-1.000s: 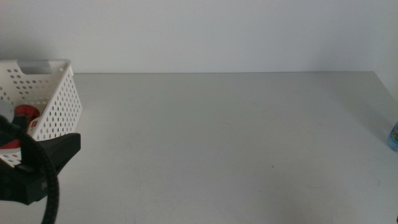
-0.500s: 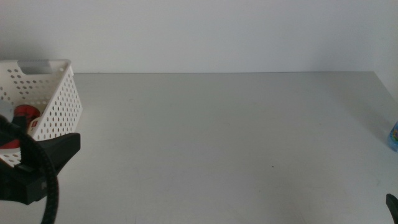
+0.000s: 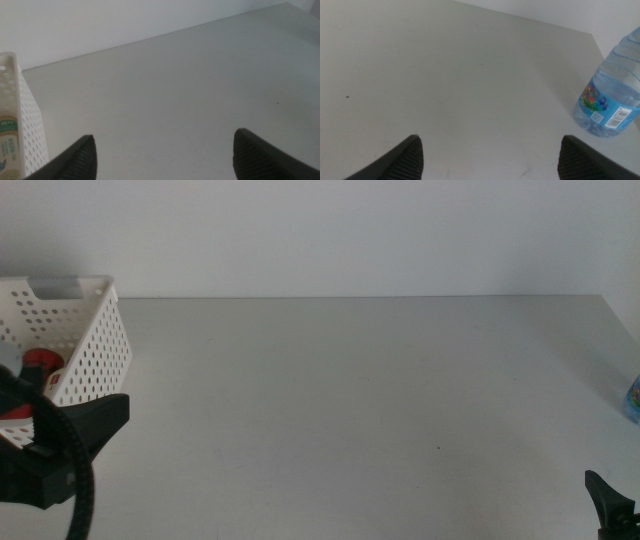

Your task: Use arms to grab the bottles and put them into the dustbin to the left of the table.

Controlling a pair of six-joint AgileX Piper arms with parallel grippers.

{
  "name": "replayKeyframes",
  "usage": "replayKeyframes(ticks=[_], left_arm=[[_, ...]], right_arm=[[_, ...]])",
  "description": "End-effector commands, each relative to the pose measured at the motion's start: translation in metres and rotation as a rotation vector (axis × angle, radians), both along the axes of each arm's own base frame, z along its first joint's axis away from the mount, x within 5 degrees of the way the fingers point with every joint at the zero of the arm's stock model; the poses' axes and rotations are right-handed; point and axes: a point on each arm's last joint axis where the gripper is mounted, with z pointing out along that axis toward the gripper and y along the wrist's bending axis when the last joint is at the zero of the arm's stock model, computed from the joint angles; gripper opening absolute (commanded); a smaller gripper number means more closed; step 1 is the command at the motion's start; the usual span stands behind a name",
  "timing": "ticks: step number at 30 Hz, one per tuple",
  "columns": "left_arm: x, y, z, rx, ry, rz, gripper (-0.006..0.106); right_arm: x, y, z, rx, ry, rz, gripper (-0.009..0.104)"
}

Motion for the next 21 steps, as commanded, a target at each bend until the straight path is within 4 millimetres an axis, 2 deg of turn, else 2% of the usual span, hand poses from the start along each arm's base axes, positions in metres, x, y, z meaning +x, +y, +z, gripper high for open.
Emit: replayKeyframes(ticks=[1,9,17,21], left_arm=[[0.002,-0.001,0.015,-0.056,-0.086,0.006,0.092],[0.002,-0.001,0.015,-0.056,-0.086,0.006,0.092],[0.002,-0.001,0.015,-0.056,-0.086,0.006,0.092],[0.002,-0.001,0.015,-0.056,-0.086,0.006,0.092]], right_arm=[[0.007,0.001,0.007,-0.002,-0.088,0.012,0.071],[0.02,-0.005,0.008,0.029,-0.196,-0.016,0.071],[0.028,-0.037,0.004,0.234,-0.207,-0.167,0.071],[0.034,-0.049,0.003,0.27,-0.206,-0.217,0.071]])
